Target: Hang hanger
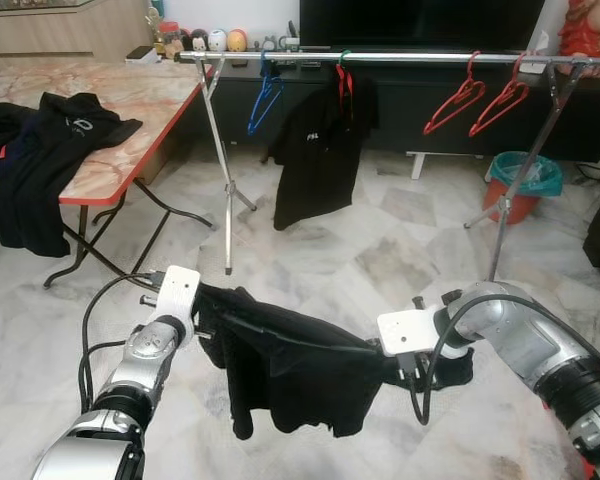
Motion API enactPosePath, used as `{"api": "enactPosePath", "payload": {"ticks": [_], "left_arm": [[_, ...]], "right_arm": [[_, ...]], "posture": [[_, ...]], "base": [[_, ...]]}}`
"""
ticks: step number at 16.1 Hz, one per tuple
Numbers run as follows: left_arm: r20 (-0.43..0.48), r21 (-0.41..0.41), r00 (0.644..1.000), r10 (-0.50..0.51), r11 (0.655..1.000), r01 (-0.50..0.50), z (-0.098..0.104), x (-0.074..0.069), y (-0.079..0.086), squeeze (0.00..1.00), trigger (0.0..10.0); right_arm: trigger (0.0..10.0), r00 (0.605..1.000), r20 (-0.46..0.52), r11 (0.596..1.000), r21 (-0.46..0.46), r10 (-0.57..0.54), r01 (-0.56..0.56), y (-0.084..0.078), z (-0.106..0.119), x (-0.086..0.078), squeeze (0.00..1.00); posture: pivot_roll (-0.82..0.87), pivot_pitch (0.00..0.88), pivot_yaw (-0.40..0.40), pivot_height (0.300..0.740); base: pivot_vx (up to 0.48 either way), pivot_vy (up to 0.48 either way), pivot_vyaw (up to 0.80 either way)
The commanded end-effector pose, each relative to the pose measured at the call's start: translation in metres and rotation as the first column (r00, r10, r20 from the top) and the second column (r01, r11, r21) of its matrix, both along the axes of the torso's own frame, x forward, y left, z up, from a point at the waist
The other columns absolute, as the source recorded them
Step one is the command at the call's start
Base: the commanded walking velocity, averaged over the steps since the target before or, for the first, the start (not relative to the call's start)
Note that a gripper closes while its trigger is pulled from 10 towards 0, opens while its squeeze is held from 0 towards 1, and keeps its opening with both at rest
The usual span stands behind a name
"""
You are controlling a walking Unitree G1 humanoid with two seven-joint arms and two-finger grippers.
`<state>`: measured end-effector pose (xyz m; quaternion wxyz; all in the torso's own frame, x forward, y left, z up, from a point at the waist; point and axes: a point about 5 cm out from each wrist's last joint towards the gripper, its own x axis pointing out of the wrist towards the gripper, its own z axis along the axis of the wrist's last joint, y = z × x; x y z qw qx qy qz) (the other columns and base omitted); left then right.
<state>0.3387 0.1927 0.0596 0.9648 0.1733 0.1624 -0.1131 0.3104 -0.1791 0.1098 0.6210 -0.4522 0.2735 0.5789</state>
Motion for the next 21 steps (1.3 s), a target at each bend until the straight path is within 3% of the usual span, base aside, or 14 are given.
{"api": "enactPosePath", "payload": {"ticks": [1,7,10,16,19,21], "left_arm": [[0.008,0.073,0.999,-0.043,0.996,0.042,0.003,-0.001,0.004,0.0,10.0],[-0.032,0.114,0.991,-0.131,0.984,0.134,-0.003,-0.005,-0.003,0.0,10.0],[-0.027,0.116,0.992,-0.126,0.985,0.128,-0.002,-0.004,-0.002,0.0,10.0],[-0.026,0.115,0.992,-0.124,0.985,0.126,-0.001,-0.004,-0.002,0.0,10.0],[-0.012,0.133,0.998,-0.067,0.989,0.068,0.002,-0.002,0.008,0.0,10.0],[-0.011,0.133,0.998,-0.063,0.989,0.064,0.003,-0.001,0.009,0.0,10.0]], "right_arm": [[0.0,1.0,-0.002,0.999,0.053,-0.005,0.006,0.002,0.004,0.0,0.0],[0.0,1.0,0.022,0.991,0.136,-0.006,0.003,0.014,0.011,0.004,0.0],[0.0,1.0,0.027,0.997,0.074,-0.014,0.012,0.007,0.007,0.004,0.0],[0.0,0.999,0.035,0.998,0.051,-0.026,0.024,0.004,0.006,0.006,0.0],[0.0,0.996,0.066,0.992,-0.104,-0.066,0.072,-0.019,0.0,0.008,0.0],[0.0,0.995,0.069,0.99,-0.114,-0.07,0.077,-0.02,-0.001,0.008,0.0]], "posture": [[-0.05,0.0,0.051,0.719],[-0.05,0.0,0.053,0.719],[-0.05,0.0,0.053,0.719],[-0.05,0.0,0.053,0.719],[-0.05,0.0,0.053,0.719],[-0.05,0.0,0.053,0.719]], "base": [[0.0,0.0,0.0],[0.0,0.0,0.0],[0.0,0.0,0.0],[0.0,0.0,0.0],[0.0,0.0,0.0],[0.0,0.0,0.0]]}}
